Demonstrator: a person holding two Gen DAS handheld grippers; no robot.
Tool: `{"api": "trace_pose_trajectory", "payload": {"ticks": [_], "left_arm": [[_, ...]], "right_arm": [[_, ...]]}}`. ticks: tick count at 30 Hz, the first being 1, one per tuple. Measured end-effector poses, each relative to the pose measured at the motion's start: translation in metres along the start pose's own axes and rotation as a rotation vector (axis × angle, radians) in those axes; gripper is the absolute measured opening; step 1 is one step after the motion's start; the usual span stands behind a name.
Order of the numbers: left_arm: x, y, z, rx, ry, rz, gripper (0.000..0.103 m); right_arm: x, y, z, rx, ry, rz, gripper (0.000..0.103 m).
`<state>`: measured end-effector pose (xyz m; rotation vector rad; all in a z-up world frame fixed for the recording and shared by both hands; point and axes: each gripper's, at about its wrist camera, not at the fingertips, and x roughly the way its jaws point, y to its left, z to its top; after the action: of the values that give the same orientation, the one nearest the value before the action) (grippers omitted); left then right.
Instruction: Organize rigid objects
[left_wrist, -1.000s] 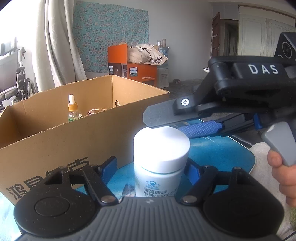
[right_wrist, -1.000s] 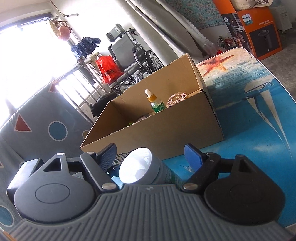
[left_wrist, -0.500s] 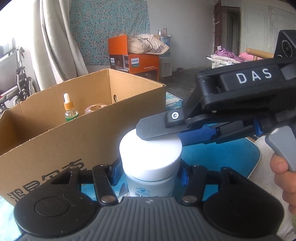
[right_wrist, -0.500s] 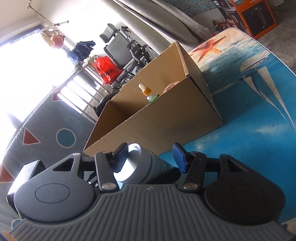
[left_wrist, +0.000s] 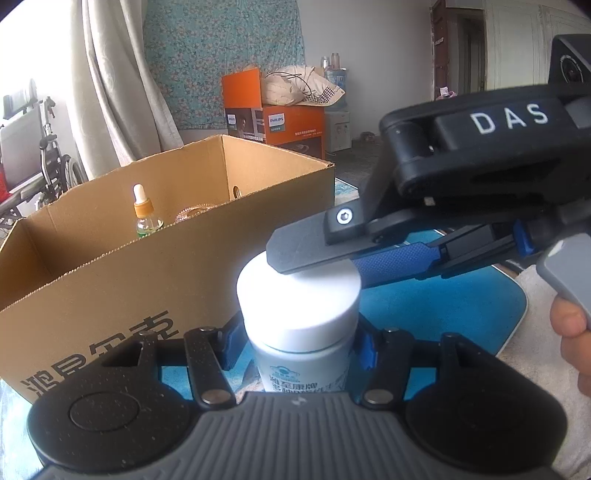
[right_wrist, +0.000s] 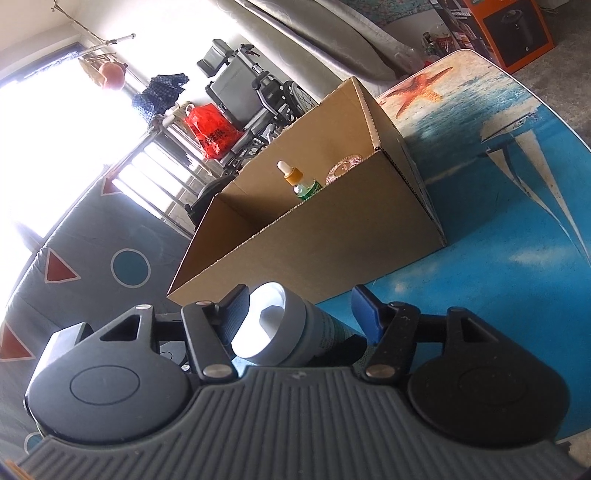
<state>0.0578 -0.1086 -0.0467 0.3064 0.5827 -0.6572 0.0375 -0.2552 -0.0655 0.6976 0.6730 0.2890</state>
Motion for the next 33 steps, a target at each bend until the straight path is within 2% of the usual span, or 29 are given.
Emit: {"api": "trace_pose_trajectory", "payload": {"ticks": [6, 16, 33], "left_arm": [[-0.003, -0.003, 0.001, 0.001, -0.008, 0.01, 0.056], [-0.004, 0.0, 0.006, -0.037, 0.0, 0.0, 0.054], [-0.015, -0.004, 0.01, -0.026, -0.02, 0.019, 0.054]], "right_arm": [[0.004, 0.004, -0.001, -0.034, 0.008, -0.018, 0.061], [0.003, 0.006, -0.003, -0.021, 0.008, -0.002, 0.052], [-0.007, 0.019, -0.003, -0.038, -0.003, 0.012, 0.051]]}}
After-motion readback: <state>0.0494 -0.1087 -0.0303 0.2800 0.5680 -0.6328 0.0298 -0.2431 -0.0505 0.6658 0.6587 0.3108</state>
